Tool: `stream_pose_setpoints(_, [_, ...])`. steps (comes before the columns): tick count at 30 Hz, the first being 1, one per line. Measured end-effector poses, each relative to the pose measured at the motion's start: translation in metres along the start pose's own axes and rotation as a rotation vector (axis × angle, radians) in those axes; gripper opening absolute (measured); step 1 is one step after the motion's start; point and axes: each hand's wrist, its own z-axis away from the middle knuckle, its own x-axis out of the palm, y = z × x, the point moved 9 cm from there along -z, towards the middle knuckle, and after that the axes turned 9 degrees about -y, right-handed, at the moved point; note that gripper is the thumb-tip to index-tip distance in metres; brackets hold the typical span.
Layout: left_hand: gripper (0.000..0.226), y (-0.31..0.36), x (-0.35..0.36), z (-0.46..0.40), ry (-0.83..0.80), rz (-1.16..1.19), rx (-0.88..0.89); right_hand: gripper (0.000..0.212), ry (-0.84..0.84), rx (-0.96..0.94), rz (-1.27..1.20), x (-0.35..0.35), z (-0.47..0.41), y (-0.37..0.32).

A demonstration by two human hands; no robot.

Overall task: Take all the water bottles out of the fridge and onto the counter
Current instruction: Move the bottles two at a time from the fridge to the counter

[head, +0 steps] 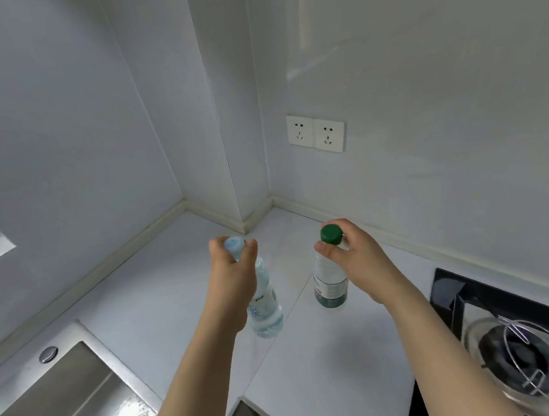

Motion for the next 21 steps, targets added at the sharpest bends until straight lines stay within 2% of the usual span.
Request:
stream_pose_setpoints(6, [0.019, -0.016, -0.045, -0.069, -0.07, -0.021, -0.028, 0.019, -0.04, 0.065, -0.059, 0.065, -0.073, 0.007])
stream_pose_setpoints(16, [0.015, -0.013, -0.144, -0.17, -0.219, -0.124, 0.021, 0.013, -0.058, 0.046, -0.18, 0.161, -0.191, -0.034])
stream_pose_setpoints(21, [0.019, -0.033, -0.21, -0.215, -0.184, -0.185, -0.007, 0.012, -0.05, 0.088, -0.286, 0.207, -0.247, -0.032])
